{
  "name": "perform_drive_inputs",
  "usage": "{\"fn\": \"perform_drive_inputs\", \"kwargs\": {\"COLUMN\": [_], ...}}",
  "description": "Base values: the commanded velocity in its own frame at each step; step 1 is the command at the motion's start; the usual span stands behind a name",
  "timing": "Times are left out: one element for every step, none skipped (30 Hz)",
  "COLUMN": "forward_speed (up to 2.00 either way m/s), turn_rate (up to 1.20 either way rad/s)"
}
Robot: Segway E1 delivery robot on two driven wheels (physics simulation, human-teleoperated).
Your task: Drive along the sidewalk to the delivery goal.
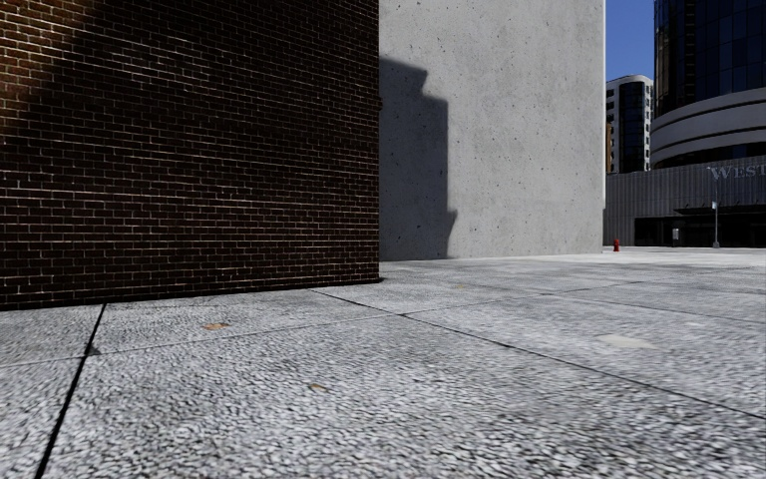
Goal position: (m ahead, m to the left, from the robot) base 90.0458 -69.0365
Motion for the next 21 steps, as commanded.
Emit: {"fn": "perform_drive_inputs", "kwargs": {"forward_speed": [0.76,0.85,0.85,0.64,0.38,0.3,0.4,0.54,0.54,0.61,0.68,0.74,0.85,0.85,0.97,1.04,1.05,1.05,1.06,1.06,1.06], "turn_rate": [0.0,0.0,0.0,0.0,0.0,0.0,0.0,0.0,0.0,0.0,0.0,0.0,0.0,0.0,-0.01,-0.04,-0.05,-0.06,-0.06,-0.06,-0.06]}}
